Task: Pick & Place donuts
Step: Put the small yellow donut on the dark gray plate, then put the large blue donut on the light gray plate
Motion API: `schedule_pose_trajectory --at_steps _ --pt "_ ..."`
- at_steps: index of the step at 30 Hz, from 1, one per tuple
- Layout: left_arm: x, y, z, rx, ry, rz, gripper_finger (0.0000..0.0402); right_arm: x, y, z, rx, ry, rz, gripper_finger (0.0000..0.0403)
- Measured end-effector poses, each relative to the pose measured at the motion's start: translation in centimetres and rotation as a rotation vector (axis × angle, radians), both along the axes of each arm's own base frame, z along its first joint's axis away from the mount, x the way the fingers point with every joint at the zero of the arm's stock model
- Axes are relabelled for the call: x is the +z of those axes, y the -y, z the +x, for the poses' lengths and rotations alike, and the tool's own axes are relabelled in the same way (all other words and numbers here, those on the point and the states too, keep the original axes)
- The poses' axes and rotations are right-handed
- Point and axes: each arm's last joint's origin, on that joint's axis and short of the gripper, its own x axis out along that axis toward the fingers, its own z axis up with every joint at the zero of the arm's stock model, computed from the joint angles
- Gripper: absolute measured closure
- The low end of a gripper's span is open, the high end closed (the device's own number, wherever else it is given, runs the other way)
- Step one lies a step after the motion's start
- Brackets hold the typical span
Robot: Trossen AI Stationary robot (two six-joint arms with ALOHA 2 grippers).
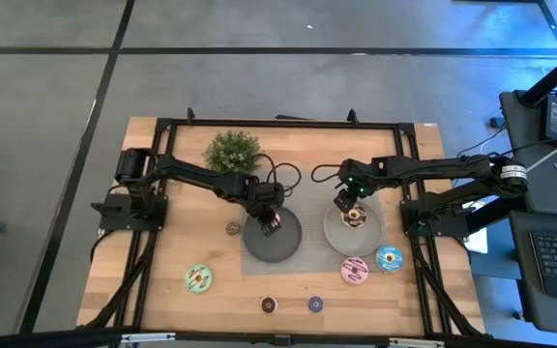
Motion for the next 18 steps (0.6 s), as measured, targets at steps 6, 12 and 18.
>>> schedule_pose_trajectory --at_steps 6,12,18 --pt "-0.02 -0.14 -0.04 -0.019 -0.003 0.011 0.0315 0.0 -0.38 0.07 -0.001 0.002 0.007 0.0196" --pt "-0.18 -0.2 -0.24 -0.008 -0.022 0.031 0.03 0.01 -0.78 0.17 0.013 0.006 0.008 0.0196" --pt "-0.23 -0.2 -0.35 0.007 -0.035 0.025 0.0263 0.02 -0.98 0.21 0.004 0.01 0.015 0.0196"
